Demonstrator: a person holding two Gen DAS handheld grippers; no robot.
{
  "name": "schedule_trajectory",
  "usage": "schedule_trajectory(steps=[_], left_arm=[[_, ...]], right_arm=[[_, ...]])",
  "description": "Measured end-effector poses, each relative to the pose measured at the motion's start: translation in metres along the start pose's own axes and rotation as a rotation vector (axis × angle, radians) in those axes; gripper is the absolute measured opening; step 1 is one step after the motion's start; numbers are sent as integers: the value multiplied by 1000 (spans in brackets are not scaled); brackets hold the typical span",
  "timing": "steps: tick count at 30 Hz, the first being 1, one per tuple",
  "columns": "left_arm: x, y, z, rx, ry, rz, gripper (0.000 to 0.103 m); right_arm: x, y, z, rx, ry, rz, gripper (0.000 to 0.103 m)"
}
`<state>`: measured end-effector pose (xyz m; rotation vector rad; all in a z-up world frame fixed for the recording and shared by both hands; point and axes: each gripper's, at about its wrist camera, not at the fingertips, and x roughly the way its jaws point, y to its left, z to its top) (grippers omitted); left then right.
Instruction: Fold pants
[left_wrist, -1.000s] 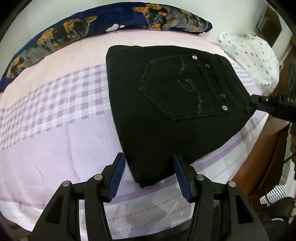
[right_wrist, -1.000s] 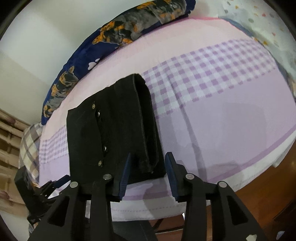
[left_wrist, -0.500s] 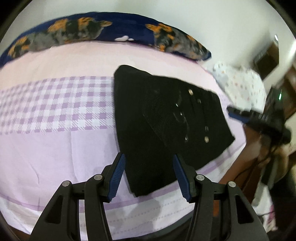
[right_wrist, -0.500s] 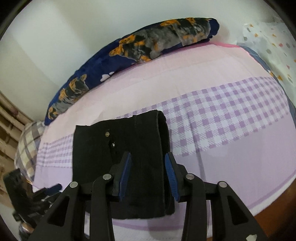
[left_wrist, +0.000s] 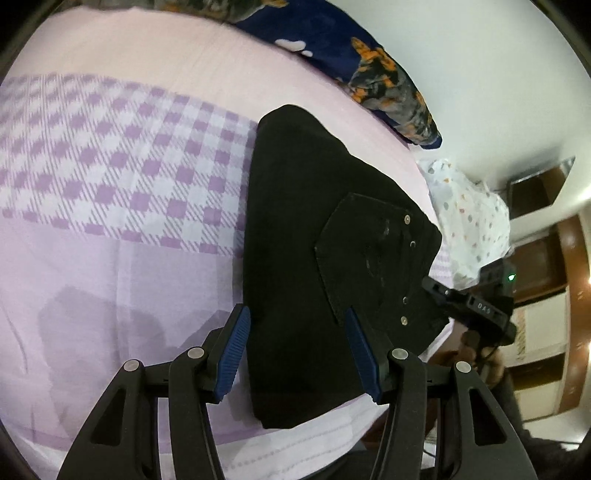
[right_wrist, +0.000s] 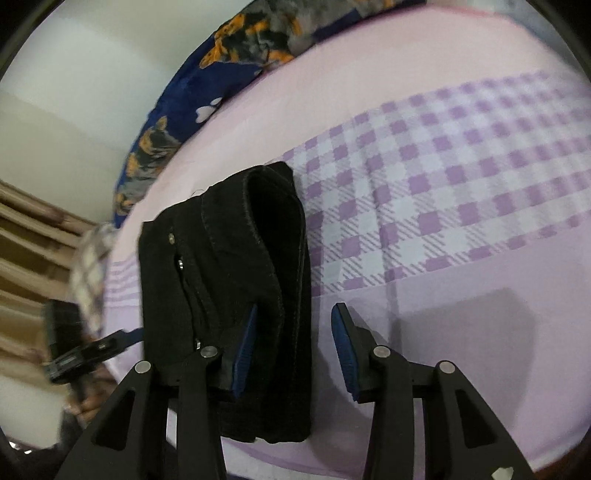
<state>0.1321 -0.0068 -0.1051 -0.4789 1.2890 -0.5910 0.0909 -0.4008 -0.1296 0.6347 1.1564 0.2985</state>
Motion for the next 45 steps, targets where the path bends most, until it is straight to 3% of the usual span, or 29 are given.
schedule_trajectory(steps=[10,19,26,29,32,41,45], left_arm=[[12,11,7,-54,42,-23,55],[14,11,13,-33,47,-35,55],[17,8,18,-39,37,-48,55],[17,6,17,-33,31,-35,55],[17,4,17,-25,30,-24,55],[19,3,18,-27,31,-21,55],[20,1,17,-12,24,-11,55]], right_arm=[[15,-22,19,2,131,239,36],[26,-25,34,-33,185,328,35],[29,-23,34,-58,189,356,28],[23,-13,27,-103,142,299,26],[15,1,18,-189,77,201,32],[21,-21,31,-141,143,348,35],[32,-7,36,-184,183,351,37]])
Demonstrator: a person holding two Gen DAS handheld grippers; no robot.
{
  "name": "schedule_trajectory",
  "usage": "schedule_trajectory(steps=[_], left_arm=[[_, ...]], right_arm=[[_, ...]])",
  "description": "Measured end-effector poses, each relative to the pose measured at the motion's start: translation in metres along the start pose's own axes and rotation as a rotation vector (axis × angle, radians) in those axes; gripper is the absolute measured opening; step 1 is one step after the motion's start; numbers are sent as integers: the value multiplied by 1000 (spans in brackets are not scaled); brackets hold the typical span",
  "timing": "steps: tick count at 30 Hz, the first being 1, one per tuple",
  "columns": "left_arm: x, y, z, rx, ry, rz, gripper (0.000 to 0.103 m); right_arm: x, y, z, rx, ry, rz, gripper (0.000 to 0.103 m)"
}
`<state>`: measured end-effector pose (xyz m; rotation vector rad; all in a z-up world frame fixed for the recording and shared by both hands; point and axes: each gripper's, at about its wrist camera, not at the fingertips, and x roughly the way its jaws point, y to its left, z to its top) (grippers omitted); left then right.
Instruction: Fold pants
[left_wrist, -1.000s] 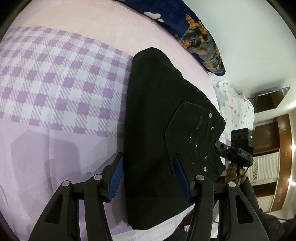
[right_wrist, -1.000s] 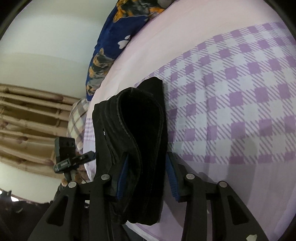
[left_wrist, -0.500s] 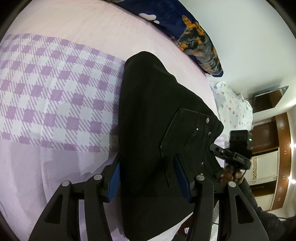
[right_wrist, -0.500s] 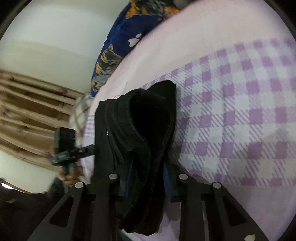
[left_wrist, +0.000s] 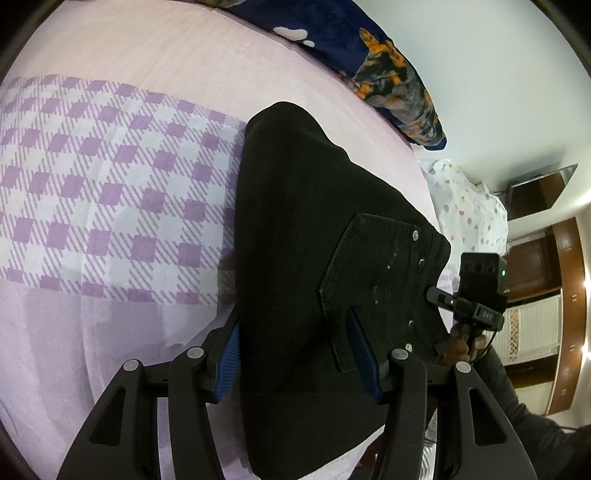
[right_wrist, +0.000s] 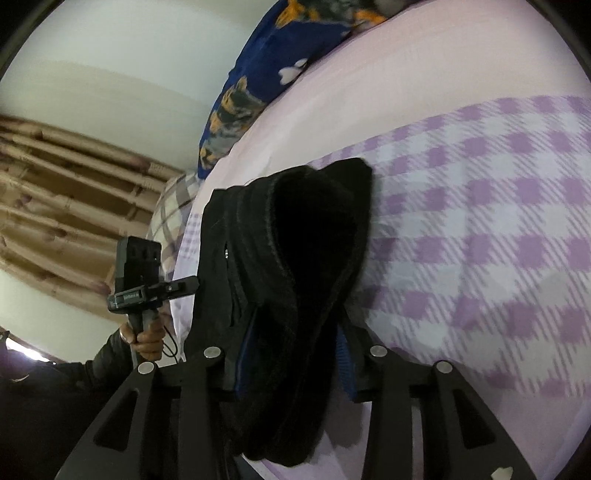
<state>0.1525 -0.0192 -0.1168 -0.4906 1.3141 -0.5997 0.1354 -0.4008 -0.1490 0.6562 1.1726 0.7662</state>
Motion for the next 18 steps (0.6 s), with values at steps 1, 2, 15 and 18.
schedule_trajectory(steps=[1,2,15,18], left_arm=[[1,-1,0,3,-3,6,55],[2,-2,1,6,-5,10,55],[17,-38,-8,147,-72,248,26],[14,-40,-6,142,-86,245,21]], right_arm=[[3,2,2,-4,4,-7,38],[6,4,4,-6,5,-15,37],[0,33,-11,187,-151,-203,21],[-3,47,-11,196,-183,-227,20]])
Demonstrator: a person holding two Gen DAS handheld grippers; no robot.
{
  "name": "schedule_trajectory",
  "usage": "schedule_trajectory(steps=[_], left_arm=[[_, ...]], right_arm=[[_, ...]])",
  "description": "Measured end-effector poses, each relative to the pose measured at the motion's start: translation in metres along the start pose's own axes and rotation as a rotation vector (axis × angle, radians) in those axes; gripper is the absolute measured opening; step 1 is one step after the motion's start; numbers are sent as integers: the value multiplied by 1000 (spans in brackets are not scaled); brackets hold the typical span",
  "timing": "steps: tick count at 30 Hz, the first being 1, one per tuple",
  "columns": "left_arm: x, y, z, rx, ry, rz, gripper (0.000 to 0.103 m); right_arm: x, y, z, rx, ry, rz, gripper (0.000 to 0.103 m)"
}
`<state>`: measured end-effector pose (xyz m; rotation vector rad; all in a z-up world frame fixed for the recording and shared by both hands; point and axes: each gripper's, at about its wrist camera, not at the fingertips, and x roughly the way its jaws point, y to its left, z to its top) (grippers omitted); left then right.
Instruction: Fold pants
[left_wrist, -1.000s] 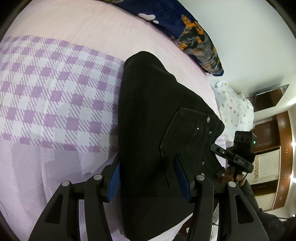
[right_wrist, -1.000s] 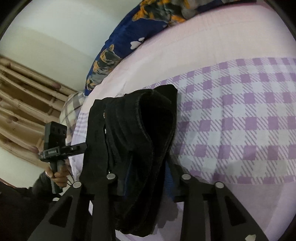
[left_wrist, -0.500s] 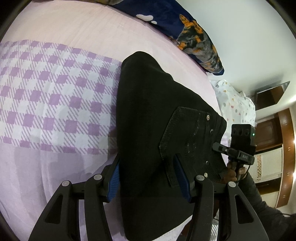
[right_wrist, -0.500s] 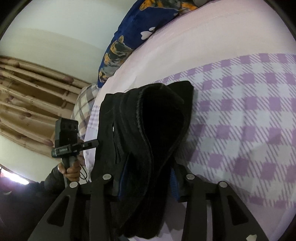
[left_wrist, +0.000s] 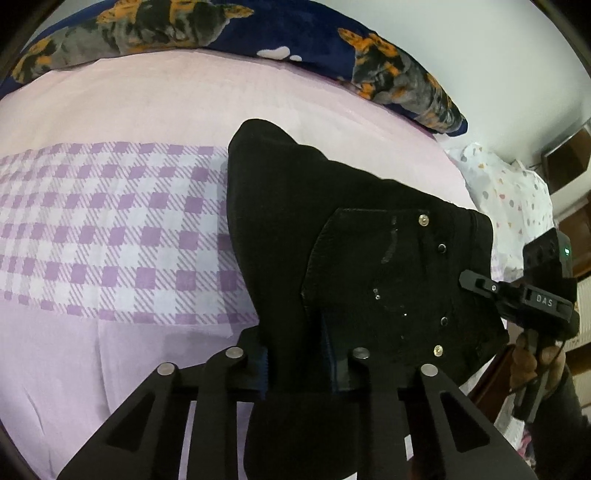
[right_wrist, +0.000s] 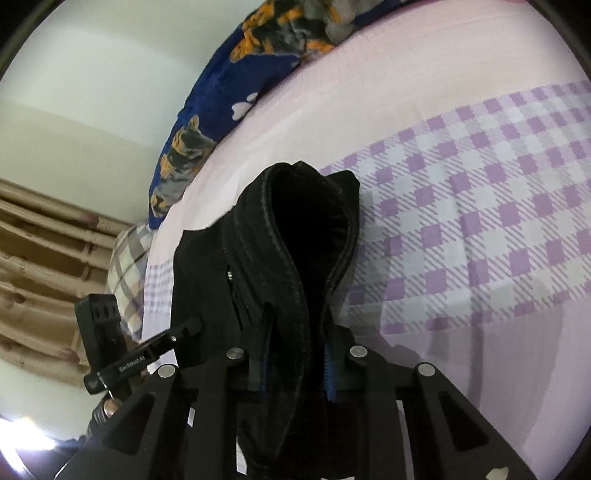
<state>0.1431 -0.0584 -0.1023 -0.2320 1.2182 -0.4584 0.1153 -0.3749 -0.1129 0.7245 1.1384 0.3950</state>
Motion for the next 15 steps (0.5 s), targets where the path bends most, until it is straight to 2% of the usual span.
schedule_trajectory(steps=[7,15], left_arm=[[-23,-2,4,23,-31,-22,14],[-65,15,9,61,-89,40,14]], right_arm=[[-7,39,1,-15,-29,-16,19],[11,85,2,-60,-7,19,19]])
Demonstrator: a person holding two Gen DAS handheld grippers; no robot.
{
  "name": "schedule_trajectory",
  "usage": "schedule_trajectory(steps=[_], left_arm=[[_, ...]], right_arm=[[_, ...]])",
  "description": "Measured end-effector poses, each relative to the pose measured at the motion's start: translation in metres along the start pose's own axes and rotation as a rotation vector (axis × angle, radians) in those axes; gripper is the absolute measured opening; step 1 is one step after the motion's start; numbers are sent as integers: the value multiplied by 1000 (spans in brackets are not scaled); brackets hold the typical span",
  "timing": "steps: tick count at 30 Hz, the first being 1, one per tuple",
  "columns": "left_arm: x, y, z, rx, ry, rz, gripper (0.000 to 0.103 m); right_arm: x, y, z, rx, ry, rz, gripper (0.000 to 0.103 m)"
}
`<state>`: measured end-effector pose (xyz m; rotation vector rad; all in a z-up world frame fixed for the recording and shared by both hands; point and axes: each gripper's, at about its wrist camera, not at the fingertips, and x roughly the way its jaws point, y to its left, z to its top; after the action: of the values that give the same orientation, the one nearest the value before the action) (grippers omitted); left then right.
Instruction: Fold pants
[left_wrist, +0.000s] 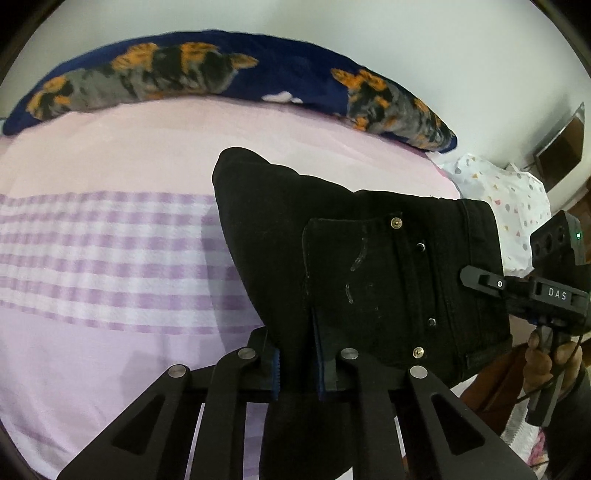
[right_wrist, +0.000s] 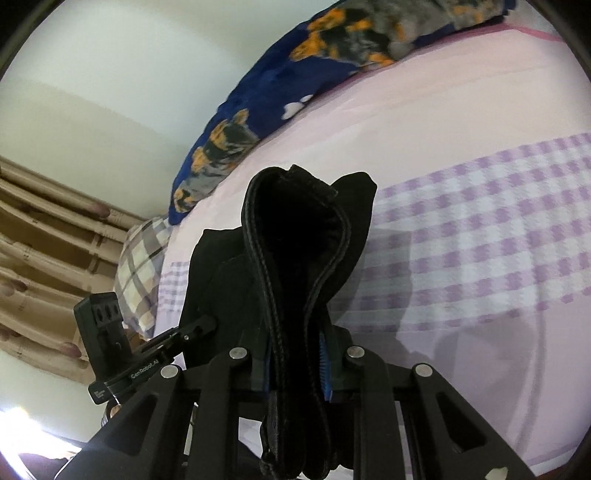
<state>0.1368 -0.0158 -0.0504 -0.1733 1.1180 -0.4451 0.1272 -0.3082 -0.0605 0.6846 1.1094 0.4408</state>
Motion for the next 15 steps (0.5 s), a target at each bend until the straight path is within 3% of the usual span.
schedule_trajectory(steps=[15], left_arm=[[-57,103,33,-74,-85,146,14]], right_arm=[[114,77,30,-19,78,139,19]])
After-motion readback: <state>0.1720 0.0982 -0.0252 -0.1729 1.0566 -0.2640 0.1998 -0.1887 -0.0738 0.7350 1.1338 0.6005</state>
